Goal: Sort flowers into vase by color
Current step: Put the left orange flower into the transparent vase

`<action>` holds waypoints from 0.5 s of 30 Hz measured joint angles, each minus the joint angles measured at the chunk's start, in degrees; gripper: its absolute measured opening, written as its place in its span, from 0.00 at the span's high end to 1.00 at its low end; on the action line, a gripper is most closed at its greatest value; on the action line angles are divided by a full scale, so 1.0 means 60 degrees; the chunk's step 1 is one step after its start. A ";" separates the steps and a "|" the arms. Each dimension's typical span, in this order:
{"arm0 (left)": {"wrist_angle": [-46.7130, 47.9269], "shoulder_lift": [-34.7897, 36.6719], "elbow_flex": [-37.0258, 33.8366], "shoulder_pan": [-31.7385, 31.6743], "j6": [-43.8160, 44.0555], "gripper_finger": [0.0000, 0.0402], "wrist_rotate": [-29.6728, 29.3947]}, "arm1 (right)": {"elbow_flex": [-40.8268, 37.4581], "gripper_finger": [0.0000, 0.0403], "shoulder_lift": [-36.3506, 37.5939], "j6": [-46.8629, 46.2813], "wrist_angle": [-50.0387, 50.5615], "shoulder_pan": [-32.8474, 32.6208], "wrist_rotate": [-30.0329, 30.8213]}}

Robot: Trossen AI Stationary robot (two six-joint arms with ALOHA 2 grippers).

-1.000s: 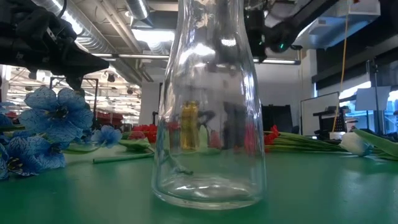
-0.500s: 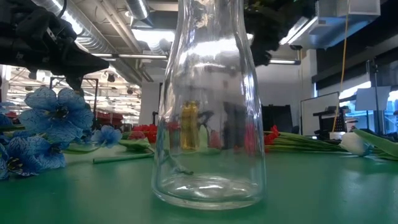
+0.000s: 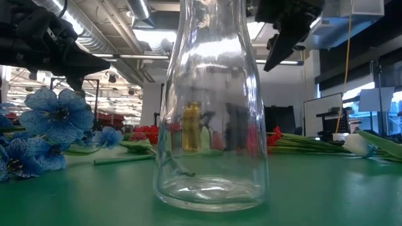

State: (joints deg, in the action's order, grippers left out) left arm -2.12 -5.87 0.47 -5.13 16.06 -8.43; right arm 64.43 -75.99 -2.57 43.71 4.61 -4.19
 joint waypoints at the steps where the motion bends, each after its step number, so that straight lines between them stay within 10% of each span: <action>1: -0.0002 0.0004 0.0000 0.0000 0.0000 1.00 0.0000 | -0.0348 0.44 0.0245 -0.0097 -0.0270 -0.0050 0.0019; 15: -0.0010 0.0000 -0.0003 0.0000 -0.0001 1.00 0.0000 | -0.4210 0.44 0.3144 -0.1776 -0.2740 -0.0085 -0.0051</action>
State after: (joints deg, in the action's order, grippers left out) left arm -2.18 -5.87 0.45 -5.13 16.06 -8.43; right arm 39.17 -57.13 -13.23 27.26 4.10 -4.49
